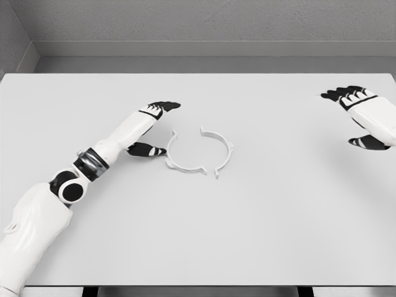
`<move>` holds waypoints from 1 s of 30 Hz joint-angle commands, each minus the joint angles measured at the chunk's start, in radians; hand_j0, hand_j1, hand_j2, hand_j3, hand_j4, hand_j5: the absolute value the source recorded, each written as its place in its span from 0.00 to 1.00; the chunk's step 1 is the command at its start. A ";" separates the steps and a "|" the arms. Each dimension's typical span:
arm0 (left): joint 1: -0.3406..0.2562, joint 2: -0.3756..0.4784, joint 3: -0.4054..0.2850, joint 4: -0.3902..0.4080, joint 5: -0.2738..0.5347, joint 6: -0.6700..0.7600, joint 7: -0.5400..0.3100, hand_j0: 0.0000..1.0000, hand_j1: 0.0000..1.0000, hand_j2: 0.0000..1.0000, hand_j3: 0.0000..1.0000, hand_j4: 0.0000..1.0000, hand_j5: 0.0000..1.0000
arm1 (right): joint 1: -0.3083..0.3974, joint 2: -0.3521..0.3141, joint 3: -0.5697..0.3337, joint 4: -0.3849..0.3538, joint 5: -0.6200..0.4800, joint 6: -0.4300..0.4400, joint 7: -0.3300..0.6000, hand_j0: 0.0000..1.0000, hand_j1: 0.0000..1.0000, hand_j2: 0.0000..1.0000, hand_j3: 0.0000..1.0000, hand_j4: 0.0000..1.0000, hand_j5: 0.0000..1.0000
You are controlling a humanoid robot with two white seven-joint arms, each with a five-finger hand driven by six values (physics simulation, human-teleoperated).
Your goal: Assemble PVC drainage pipe clamps
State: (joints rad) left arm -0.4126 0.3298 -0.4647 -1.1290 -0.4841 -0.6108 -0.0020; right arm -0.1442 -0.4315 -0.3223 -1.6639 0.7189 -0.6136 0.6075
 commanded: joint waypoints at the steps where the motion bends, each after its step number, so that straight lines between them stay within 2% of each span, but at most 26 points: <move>1: 0.000 -0.006 0.000 -0.003 0.005 0.000 0.000 1.00 1.00 1.00 1.00 1.00 1.00 | 0.000 -0.009 -0.006 -0.002 -0.009 0.003 0.003 1.00 1.00 1.00 1.00 1.00 1.00; 23: 0.002 -0.043 -0.009 -0.008 0.002 0.000 0.000 1.00 1.00 1.00 1.00 1.00 1.00 | 0.006 -0.009 -0.009 -0.002 -0.016 0.003 0.003 1.00 1.00 1.00 1.00 1.00 1.00; 30: -0.005 -0.031 0.006 -0.003 0.007 0.000 0.000 1.00 1.00 1.00 1.00 1.00 1.00 | 0.008 -0.009 -0.009 0.001 -0.015 0.003 0.003 1.00 1.00 1.00 1.00 1.00 1.00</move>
State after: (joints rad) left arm -0.4188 0.2939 -0.4670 -1.1336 -0.4864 -0.6108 -0.0021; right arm -0.1365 -0.4396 -0.3309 -1.6633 0.7092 -0.6139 0.6114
